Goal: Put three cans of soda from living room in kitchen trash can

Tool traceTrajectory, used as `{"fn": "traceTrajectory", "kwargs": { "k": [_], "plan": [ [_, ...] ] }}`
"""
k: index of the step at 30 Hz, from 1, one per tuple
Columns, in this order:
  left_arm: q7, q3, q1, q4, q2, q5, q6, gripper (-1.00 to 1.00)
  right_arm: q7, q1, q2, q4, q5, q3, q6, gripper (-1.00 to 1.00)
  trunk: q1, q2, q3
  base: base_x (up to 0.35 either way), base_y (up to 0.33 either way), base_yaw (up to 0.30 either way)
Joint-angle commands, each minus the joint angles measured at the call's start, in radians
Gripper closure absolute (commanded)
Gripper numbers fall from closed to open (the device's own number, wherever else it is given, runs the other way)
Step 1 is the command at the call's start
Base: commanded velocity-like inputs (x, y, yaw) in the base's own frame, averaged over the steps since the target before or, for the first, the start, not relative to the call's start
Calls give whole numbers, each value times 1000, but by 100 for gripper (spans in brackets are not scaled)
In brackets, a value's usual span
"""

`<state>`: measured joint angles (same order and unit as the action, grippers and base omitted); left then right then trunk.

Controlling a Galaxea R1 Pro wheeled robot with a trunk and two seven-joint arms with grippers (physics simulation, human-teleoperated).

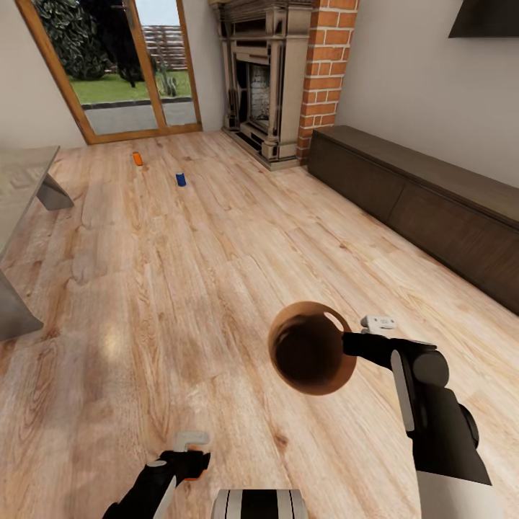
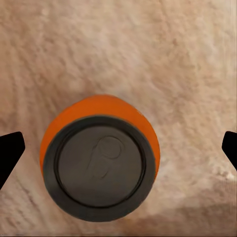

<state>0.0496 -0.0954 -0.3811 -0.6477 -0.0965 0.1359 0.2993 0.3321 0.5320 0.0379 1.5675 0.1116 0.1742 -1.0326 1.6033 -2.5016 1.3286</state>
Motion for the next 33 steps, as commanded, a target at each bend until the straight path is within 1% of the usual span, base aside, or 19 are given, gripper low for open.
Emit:
{"fn": "traceTrajectory", "kwargs": {
  "k": [1, 4, 5, 6, 10, 14, 19, 22, 23, 24, 32, 33],
  "plan": [
    [-2, 0, -1, 6, 0, 0, 0, -100, 7, 0, -1, 0, -24, 0, -3, 100, 0, 0, 0, 0, 0, 0],
    [-9, -1, -18, 43, 2, -1, -1, -100, 7, 0, -8, 0, -25, 1, -3, 100, 0, 0, 0, 0, 0, 0],
    [-12, -1, -36, 86, 3, 0, -18, -100, 7, 0, -9, 0, -25, 1, -4, 100, 0, 0, 0, 0, 0, 0],
    [-13, -1, -42, 99, 3, 0, -34, -100, 7, 0, -10, 0, -25, 1, -4, 100, 0, 0, 0, 0, 0, 0],
    [-32, -1, -50, 127, 4, -2, -63, -100, 7, 0, -10, 0, -25, 1, -4, 100, 0, 0, 0, 0, 0, 0],
    [-71, -1, -60, 158, 6, -6, -80, -100, 7, 0, -10, 0, -25, 1, -4, 100, 0, 0, 0, 0, 0, 0],
    [-75, -2, -78, 196, 10, -7, -86, -100, 7, 0, -10, 0, -25, 1, -4, 100, 0, 0, 0, 0, 0, 0],
    [-75, -3, -100, 245, 16, -7, -98, -100, 7, 0, -10, 0, -25, 1, -4, 100, 0, 0, 0, 0, 0, 0],
    [-76, -3, -120, 288, 17, -7, -105, -100, 7, 0, -10, 0, -25, 1, -4, 100, 0, 0, 0, 0, 0, 0],
    [-77, -4, -126, 301, 17, -7, -107, -100, 7, 0, -10, 0, -25, 1, -4, 100, 0, 0, 0, 0, 0, 0],
    [-79, -5, -141, 339, 13, -8, -109, -100, 7, 0, -10, 0, -26, 1, -4, 100, 0, 0, 0, 0, 0, 0],
    [-80, -5, -151, 354, 13, -8, -109, -100, 7, 0, -10, 0, -26, 1, -3, 100, 0, 0, 0, 0, 0, 0]
  ]
}}
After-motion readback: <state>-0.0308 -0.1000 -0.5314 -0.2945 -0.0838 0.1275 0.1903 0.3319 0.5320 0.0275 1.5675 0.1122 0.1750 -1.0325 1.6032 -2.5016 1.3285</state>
